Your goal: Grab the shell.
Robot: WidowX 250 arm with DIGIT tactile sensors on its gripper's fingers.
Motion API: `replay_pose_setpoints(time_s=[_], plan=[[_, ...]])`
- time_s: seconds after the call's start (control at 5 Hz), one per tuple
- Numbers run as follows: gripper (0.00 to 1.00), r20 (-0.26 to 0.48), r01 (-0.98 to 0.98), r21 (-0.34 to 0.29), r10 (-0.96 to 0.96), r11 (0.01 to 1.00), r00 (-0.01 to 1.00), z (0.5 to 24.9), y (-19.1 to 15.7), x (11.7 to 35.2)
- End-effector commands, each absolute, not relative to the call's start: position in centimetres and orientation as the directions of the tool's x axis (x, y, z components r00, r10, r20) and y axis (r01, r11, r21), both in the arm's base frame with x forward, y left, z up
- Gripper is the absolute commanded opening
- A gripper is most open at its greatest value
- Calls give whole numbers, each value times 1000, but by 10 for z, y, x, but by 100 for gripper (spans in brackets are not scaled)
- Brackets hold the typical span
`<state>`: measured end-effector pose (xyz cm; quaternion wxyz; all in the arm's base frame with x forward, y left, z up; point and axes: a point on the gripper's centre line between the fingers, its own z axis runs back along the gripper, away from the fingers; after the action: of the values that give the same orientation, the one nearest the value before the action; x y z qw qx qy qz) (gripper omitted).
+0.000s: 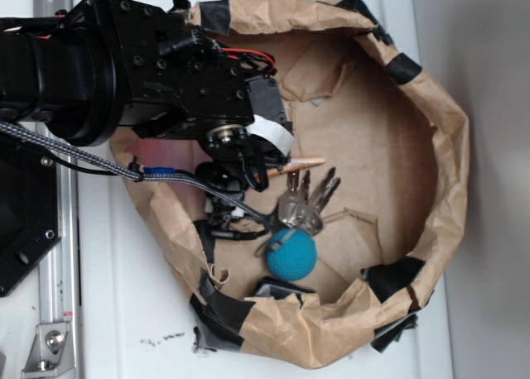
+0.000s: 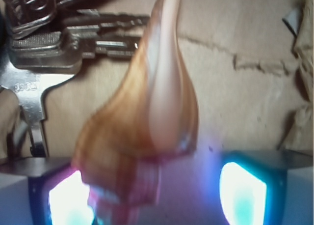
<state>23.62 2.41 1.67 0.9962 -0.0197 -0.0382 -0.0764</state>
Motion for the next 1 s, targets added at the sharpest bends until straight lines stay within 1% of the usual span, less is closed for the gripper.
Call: replay_pose_setpoints(time_s=[0.0,0.2,0.4,0.6,0.8], plan=[[0,100,73,4,-73,997,992,26,16,260],[0,116,38,54,-44,998,992,42,23,263],[0,118,-31,76,22,997,993,79,34,259],[0,168,-95,62,83,994,982,125,46,252],[0,161,-165,52,155,985,975,171,55,243]])
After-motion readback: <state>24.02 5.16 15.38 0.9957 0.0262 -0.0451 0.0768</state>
